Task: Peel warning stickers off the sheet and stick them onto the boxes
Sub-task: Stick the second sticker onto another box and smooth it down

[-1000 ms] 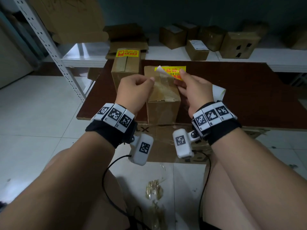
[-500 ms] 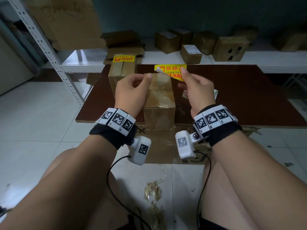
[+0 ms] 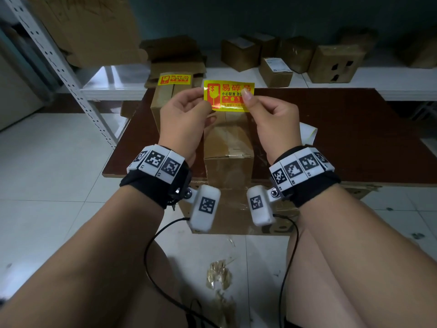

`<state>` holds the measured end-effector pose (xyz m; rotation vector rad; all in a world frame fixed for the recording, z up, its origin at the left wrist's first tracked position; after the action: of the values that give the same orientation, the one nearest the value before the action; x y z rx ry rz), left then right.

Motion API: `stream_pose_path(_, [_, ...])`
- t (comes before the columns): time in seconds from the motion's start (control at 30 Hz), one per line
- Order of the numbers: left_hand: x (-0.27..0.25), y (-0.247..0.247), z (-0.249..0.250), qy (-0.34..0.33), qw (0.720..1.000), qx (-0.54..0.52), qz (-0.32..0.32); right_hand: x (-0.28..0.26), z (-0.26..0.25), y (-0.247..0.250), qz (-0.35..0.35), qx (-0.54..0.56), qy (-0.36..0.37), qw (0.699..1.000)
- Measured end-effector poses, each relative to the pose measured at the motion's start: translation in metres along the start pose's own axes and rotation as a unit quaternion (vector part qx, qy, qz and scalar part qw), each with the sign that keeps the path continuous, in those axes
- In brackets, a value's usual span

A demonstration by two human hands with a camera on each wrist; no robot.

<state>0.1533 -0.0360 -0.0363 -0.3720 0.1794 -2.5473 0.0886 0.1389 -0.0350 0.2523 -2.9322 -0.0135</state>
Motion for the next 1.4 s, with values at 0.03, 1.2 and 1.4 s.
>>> stream_pose_path(0.03, [0.000, -0.001, 0.000, -0.002, 1.000, -0.007, -0.005, 0.001, 0.001, 0.000, 0.001, 0.003, 0.000, 1.000])
stream_pose_path(1.2, [-0.011, -0.003, 0.010, -0.078, 0.996, 0.031, 0.027, -0.009, -0.001, -0.002, 0.001, 0.001, -0.030, 1.000])
stream_pose_path(1.4, [-0.015, 0.001, 0.010, -0.086, 0.995, 0.048, 0.025, -0.016, -0.005, 0.002, 0.013, -0.006, -0.022, 1.000])
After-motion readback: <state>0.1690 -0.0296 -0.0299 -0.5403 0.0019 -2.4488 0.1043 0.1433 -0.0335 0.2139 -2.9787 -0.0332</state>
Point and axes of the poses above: each hand's wrist, its own x-axis towards the middle knuckle, its own y-axis out of the back of the hand, z = x × y, the point moved 5 cm from there along x, towards the middle knuckle, and after that the axes turned 7 degrees about -y, right-handed, at the moved point
